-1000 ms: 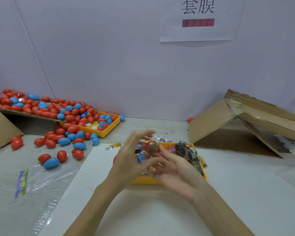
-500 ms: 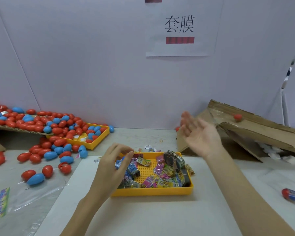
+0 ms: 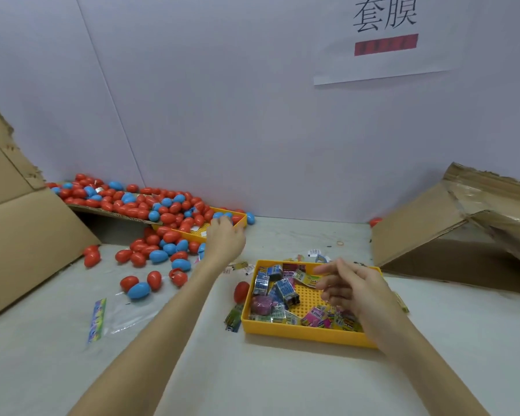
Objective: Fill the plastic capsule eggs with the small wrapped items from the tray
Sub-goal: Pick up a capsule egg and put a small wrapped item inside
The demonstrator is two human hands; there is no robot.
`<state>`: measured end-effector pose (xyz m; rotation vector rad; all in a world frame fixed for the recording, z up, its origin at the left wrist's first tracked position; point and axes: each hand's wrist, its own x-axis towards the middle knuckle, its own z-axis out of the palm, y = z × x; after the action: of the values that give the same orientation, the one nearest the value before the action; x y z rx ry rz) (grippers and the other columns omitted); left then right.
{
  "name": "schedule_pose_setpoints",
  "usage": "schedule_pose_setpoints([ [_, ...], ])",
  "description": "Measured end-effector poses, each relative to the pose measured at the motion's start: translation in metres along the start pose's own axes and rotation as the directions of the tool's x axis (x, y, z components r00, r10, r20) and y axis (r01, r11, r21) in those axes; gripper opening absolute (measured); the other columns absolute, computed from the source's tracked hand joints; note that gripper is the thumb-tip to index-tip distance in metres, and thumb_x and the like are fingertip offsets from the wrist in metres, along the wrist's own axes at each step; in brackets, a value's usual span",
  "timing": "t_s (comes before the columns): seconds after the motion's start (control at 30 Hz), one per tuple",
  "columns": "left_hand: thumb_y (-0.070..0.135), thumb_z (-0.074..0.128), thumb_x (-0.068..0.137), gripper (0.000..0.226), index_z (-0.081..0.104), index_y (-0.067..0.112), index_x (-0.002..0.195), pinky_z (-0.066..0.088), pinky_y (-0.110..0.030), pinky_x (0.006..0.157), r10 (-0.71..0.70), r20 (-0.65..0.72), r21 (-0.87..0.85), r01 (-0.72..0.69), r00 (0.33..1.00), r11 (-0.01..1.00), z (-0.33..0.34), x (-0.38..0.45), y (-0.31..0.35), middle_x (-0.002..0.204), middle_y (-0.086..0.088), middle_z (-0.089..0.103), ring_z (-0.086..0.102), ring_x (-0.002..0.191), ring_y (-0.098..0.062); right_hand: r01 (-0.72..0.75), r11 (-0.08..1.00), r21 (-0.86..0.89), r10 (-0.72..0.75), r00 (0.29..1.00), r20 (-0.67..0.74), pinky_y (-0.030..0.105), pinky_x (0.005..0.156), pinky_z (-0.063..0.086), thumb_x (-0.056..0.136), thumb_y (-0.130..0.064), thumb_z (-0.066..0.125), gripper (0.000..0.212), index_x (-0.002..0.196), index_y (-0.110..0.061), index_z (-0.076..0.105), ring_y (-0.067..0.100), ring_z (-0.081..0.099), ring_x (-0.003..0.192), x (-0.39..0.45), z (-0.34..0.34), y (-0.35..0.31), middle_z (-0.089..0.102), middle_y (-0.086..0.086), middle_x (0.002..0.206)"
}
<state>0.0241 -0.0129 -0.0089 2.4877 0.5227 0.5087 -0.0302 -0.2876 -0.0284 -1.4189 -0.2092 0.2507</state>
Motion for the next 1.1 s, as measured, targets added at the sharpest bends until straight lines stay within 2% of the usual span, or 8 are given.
schedule_pose_setpoints([
  [0.17, 0.027, 0.031, 0.111, 0.044, 0.048, -0.001, 0.14, 0.036, -0.047, 0.11, -0.016, 0.086, 0.222, -0.003, 0.996, 0.975, -0.002, 0.061, -0.03, 0.144, -0.024, 0.05, 0.043, 0.132, -0.039, -0.046, 0.999, 0.029, 0.045, 0.999, 0.012, 0.021, 0.053, 0.052, 0.108, -0.029, 0.045, 0.044, 0.093, -0.004, 0.078, 0.019, 0.068, 0.064, 0.002, -0.003, 0.003, 0.073, 0.014, 0.077],
  [0.3, 0.024, 0.031, 0.11, 0.04, 0.049, 0.005, 0.14, 0.038, -0.046, 0.106, -0.007, 0.135, 0.234, -0.025, 0.991, 0.972, 0.009, 0.079, -0.05, 0.142, -0.02, 0.051, 0.044, 0.13, -0.036, -0.057, 0.998, 0.037, 0.057, 0.998, 0.013, 0.023, 0.057, 0.053, 0.108, -0.029, 0.044, 0.044, 0.092, -0.005, 0.078, 0.019, 0.068, 0.064, 0.006, -0.004, 0.005, 0.073, 0.013, 0.077],
  [0.47, 0.007, 0.031, 0.106, 0.03, 0.059, -0.001, 0.117, 0.042, -0.041, 0.092, 0.031, 0.076, 0.232, -0.048, 0.997, 0.972, 0.004, 0.08, -0.055, 0.119, -0.022, 0.064, 0.046, 0.12, -0.033, -0.081, 0.996, 0.024, 0.08, 0.997, 0.019, 0.024, 0.059, 0.054, 0.109, -0.029, 0.044, 0.043, 0.095, -0.004, 0.077, 0.019, 0.068, 0.065, 0.008, -0.005, 0.006, 0.073, 0.012, 0.078],
  [0.6, 0.011, 0.042, 0.106, 0.026, 0.064, -0.003, 0.107, 0.048, -0.043, 0.091, 0.215, -0.063, 0.267, -0.191, 0.975, 0.945, -0.005, 0.067, -0.054, 0.119, -0.022, 0.06, 0.053, 0.113, -0.033, -0.093, 0.995, 0.028, 0.093, 0.996, 0.014, 0.026, 0.061, 0.055, 0.109, -0.028, 0.044, 0.044, 0.095, -0.004, 0.077, 0.019, 0.068, 0.066, 0.006, -0.005, 0.004, 0.073, 0.012, 0.077],
  [0.77, 0.013, 0.07, 0.094, 0.02, 0.061, 0.003, 0.11, 0.047, -0.033, 0.08, 0.293, -0.232, -0.022, -0.306, 0.928, 0.952, -0.007, 0.017, -0.027, 0.111, -0.014, 0.053, 0.055, 0.097, -0.027, -0.11, 0.993, 0.032, 0.109, 0.994, 0.011, 0.026, 0.061, 0.055, 0.109, -0.029, 0.043, 0.044, 0.097, -0.004, 0.077, 0.018, 0.068, 0.066, 0.003, -0.005, 0.001, 0.073, 0.011, 0.078],
  [0.93, 0.011, 0.073, 0.092, 0.025, 0.053, 0.02, 0.103, 0.054, -0.022, 0.069, 0.315, -0.23, -0.434, -0.387, 0.921, 0.813, 0.002, -0.072, 0.01, 0.091, -0.001, 0.065, 0.064, 0.081, -0.01, -0.049, 0.999, 0.001, 0.049, 0.999, 0.015, 0.023, 0.058, 0.053, 0.109, -0.02, 0.047, 0.032, 0.102, -0.004, 0.074, 0.016, 0.068, 0.066, -0.002, -0.004, 0.0, 0.073, 0.011, 0.08],
  [1.0, 0.016, 0.072, 0.094, 0.028, 0.049, 0.024, 0.108, 0.053, -0.016, 0.073, 0.339, -0.179, -0.542, -0.38, 0.924, 0.749, 0.004, -0.1, 0.02, 0.095, 0.002, 0.068, 0.066, 0.088, -0.006, 0.054, 0.994, -0.096, -0.055, 0.998, -0.004, 0.02, 0.055, 0.051, 0.104, -0.008, 0.055, 0.018, 0.101, -0.007, 0.073, 0.014, 0.068, 0.066, -0.007, -0.002, 0.001, 0.074, 0.011, 0.084],
  [1.1, 0.016, 0.07, 0.095, 0.032, 0.045, 0.024, 0.114, 0.056, -0.02, 0.086, 0.419, -0.064, -0.616, -0.366, 0.906, 0.698, 0.005, -0.124, 0.025, 0.11, 0.006, 0.072, 0.069, 0.103, -0.008, 0.201, 0.872, -0.447, -0.225, 0.974, -0.001, 0.02, 0.06, 0.054, 0.095, -0.002, 0.067, 0.016, 0.098, -0.017, 0.073, 0.009, 0.071, 0.073, -0.013, 0.001, 0.003, 0.076, 0.0, 0.086],
])
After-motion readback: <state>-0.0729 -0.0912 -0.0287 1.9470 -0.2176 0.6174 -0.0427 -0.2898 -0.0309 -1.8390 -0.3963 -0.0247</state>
